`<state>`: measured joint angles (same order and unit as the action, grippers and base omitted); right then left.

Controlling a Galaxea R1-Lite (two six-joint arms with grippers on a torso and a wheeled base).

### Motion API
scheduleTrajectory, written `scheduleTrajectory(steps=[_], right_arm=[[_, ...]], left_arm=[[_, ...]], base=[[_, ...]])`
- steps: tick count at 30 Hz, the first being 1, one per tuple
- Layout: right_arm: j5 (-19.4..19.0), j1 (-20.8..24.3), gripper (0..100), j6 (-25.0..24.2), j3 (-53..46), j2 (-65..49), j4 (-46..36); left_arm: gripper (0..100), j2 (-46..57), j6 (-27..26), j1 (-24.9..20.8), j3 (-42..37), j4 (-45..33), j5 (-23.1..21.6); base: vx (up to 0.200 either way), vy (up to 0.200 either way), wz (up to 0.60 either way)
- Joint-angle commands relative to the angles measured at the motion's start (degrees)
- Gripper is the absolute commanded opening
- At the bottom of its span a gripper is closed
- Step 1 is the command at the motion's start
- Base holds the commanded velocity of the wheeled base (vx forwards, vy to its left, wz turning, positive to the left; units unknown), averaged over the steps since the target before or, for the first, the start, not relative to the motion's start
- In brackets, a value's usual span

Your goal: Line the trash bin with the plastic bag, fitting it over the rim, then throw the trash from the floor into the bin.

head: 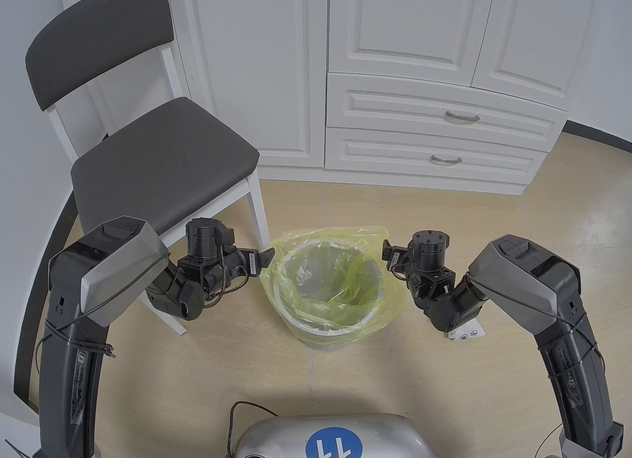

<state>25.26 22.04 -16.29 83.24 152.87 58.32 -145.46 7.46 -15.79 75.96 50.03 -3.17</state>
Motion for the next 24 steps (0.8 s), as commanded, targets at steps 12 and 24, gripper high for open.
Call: scheduleTrajectory(steps=[12,24], right_arm=[[-1.62,-3.41,100,-2.26,8.7,6.83,-4.09],[-7.24,-3.76,100,-16.41,15.82,7.71,-15.78]], left_arm=[[100,-8.7,2.56,0.32,10.35,-0.9,4.58],[100,-13.27,6.69,-0.03,18.08,-1.08,6.69]], base=[[0.0,0.0,0.0],[0.0,0.0,0.0]])
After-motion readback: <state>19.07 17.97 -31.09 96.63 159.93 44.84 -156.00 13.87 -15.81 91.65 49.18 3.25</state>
